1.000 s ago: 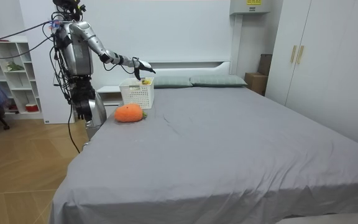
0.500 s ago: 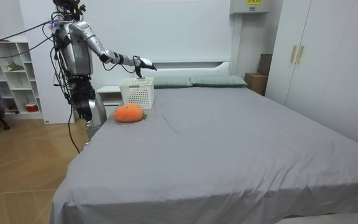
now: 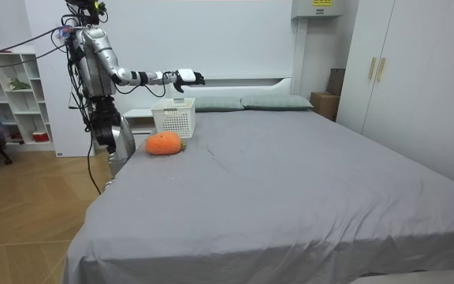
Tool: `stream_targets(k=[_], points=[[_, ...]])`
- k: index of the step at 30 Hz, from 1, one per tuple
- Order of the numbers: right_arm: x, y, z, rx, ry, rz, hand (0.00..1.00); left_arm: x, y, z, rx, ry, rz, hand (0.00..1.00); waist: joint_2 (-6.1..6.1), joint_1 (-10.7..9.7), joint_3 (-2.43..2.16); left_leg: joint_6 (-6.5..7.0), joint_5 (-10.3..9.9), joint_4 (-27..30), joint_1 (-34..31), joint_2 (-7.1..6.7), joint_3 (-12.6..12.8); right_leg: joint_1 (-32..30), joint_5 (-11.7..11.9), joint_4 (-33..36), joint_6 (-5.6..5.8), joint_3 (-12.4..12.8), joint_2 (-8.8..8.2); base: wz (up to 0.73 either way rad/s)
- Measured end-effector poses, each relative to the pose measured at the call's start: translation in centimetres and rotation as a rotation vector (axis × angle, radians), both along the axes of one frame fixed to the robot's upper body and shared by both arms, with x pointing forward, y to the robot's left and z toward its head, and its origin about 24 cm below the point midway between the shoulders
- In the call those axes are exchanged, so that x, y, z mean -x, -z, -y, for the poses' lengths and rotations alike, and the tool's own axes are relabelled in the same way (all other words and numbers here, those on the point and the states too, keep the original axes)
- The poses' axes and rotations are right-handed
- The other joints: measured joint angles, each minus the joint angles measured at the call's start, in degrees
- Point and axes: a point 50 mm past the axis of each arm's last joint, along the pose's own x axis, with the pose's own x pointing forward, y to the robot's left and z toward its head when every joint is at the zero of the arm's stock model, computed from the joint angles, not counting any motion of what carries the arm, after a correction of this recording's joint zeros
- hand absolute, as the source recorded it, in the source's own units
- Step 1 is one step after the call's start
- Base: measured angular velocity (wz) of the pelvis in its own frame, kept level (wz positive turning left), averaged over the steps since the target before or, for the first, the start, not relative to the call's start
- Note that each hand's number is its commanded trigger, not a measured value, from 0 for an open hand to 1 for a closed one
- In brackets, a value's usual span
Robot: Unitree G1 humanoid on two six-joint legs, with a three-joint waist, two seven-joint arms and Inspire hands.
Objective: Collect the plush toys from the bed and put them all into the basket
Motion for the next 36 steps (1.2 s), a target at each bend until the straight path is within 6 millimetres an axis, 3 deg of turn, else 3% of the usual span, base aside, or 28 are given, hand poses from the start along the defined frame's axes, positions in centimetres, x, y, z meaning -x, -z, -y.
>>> stream_targets(k=[3,8,10,15,21,25,31,36], points=[[0.7,0.9,1.0,-0.014,0.041,-0.032,0.0,-0.3,0.1,0.3,0.009,0.001,0.011,0.0,0.4,-0.8,0.15,0.05,-0.1,-0.4,0.5,0.22,1.2,0.0,0.0,0.1,-0.01,0.8,0.03,-0.26],[1.4,1.6,1.9,-0.035,0.076,-0.054,0.0,-0.5,0.2,0.6,0.024,0.002,0.016,0.0,1.75,-4.5,-0.24,0.03,-0.3,-0.6,0.8,0.88,3.3,-0.7,0.2,1.1,-0.2,2.5,0.31,-0.22],[2.0,1.6,2.0,-0.04,0.076,-0.051,0.0,-0.6,0.2,0.8,0.032,0.002,0.022,0.0,2.22,-4.9,-0.49,0.12,-0.3,-0.7,1.0,1.02,4.1,-0.6,0.2,1.1,-0.19,3.7,0.42,-0.2],[3.4,2.3,2.0,-0.031,0.071,-0.075,0.0,-0.7,0.3,1.0,0.04,0.009,0.027,0.0,3.74,-6.9,-0.57,0.3,-0.5,-1.4,1.8,1.3,5.7,-0.6,0.2,1.1,-0.14,5.0,0.53,-0.16],[5.9,5.0,2.5,-0.022,0.067,-0.2,0.0,-0.8,0.3,1.0,0.046,0.015,0.037,0.0,4.02,-7.6,-0.39,0.31,-0.7,-1.4,1.9,1.53,6.7,-0.9,0.3,1.0,-0.17,5.6,0.69,-0.09],[6.6,5.7,2.2,-0.025,0.064,-0.229,0.0,-1.0,0.3,1.1,0.048,0.014,0.045,0.0,4.44,-8.5,-0.15,0.31,-0.7,-1.5,1.7,1.59,6.9,-1.1,0.3,1.0,-0.19,5.8,0.72,-0.03],[8.2,7.4,1.6,-0.014,0.002,-0.345,0.0,-2.4,0.2,1.2,0.067,0.029,0.071,0.0,4.19,-8.6,-0.39,0.3,-0.7,-1.4,1.5,1.69,7.2,-1.8,0.3,1.1,-0.23,6.3,0.81,-0.03],[9.9,10.2,1.3,0.034,-0.043,-0.512,0.0,-3.0,0.2,1.3,0.091,0.038,0.084,0.0,3.71,-8.8,-0.54,0.34,-0.9,-1.8,1.5,1.77,7.2,-1.9,0.3,1.1,-0.19,6.7,0.92,0.0]])
